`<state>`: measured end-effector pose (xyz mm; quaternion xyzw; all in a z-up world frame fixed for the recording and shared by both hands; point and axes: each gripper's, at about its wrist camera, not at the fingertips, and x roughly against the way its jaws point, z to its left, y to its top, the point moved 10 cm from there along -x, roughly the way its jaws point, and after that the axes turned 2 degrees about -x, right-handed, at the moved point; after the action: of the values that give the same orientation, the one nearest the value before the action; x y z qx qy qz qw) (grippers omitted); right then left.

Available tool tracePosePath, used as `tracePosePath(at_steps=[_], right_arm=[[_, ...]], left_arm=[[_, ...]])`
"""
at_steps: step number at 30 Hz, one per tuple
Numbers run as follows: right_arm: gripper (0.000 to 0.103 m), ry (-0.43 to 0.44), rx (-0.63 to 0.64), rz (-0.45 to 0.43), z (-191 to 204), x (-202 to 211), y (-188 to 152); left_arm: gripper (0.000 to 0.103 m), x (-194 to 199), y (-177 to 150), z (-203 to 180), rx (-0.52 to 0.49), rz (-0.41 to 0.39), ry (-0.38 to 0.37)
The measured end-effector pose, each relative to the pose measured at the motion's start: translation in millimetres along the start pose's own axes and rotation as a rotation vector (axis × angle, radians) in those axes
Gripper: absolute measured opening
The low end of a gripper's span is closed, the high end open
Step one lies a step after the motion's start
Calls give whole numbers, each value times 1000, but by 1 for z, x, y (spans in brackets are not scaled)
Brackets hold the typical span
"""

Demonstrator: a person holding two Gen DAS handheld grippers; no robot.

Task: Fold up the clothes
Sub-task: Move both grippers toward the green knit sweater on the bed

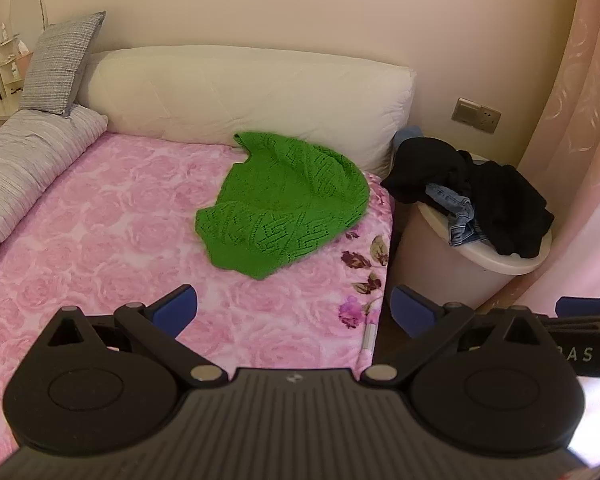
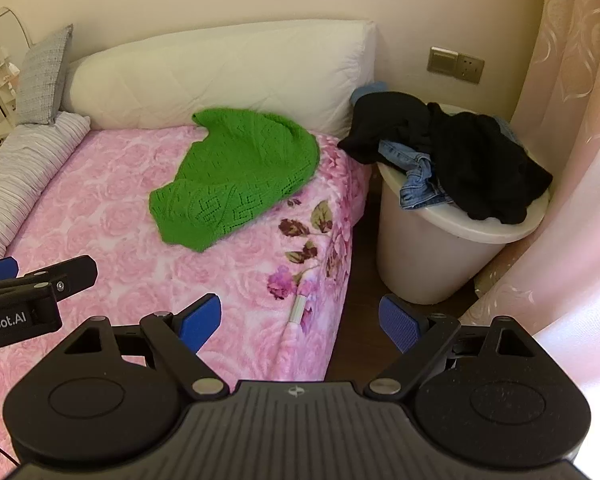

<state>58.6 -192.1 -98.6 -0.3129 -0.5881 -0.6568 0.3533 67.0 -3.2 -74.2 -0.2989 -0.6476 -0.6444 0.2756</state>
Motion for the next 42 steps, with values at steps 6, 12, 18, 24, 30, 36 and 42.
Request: tracePosePath(at_steps=[6,12,18,24,30,36,42], right_arm=[[89,6,13,-4,7,1,2],[89,10,26,2,13,-8,6],[89,10,39,7,20,-10,11],[89,10,46,13,21,-14,15],[89,9,53,19,21,-19,19],[89,23,70,26,27,-28,24],[89,35,98,35,34,-39,34]], left_arm=[[102,3,0,12,41,-22,-30],[102,2,5,18,39,-11,28],[102,1,6,25,55,-11,42],[102,-4,5,31,72,-2,36],[102,-7,1,34,87,4,41],[102,-12,4,39,106,12,63],[102,-23,13,43,126,19,77]])
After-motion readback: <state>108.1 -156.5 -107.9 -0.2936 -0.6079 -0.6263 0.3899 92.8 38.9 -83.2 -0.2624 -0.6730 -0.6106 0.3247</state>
